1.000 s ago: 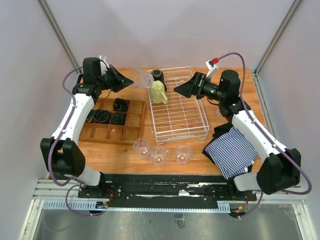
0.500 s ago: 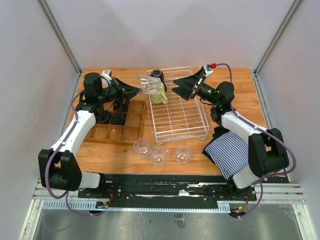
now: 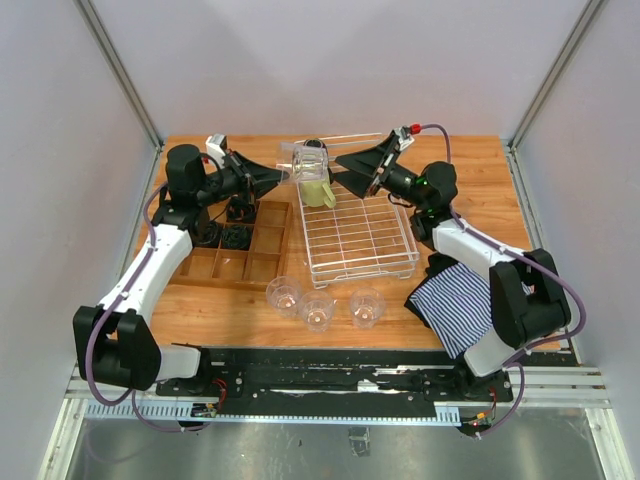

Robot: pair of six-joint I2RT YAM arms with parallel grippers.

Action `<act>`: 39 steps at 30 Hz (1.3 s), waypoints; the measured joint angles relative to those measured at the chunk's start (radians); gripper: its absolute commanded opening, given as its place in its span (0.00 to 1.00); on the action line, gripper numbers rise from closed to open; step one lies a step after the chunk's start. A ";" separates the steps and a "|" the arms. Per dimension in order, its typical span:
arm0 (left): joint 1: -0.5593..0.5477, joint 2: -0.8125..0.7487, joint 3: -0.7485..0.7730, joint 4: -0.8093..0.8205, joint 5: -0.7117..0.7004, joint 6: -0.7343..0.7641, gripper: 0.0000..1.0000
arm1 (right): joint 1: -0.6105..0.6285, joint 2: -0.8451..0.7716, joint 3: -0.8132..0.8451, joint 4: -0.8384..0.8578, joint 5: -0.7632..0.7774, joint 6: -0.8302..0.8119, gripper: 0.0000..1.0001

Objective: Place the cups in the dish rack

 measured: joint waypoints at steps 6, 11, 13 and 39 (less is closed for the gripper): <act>-0.007 -0.004 -0.006 0.019 0.000 -0.021 0.00 | 0.028 0.033 0.025 0.008 0.014 0.013 0.99; -0.011 -0.004 -0.007 0.023 -0.001 -0.023 0.01 | 0.044 0.046 0.055 0.014 0.028 0.017 0.99; -0.012 -0.004 -0.010 0.025 -0.002 -0.024 0.01 | 0.051 0.048 0.066 0.019 0.032 0.018 0.99; -0.018 -0.004 -0.041 0.058 -0.012 -0.055 0.31 | 0.084 0.113 0.080 0.080 0.052 0.070 0.24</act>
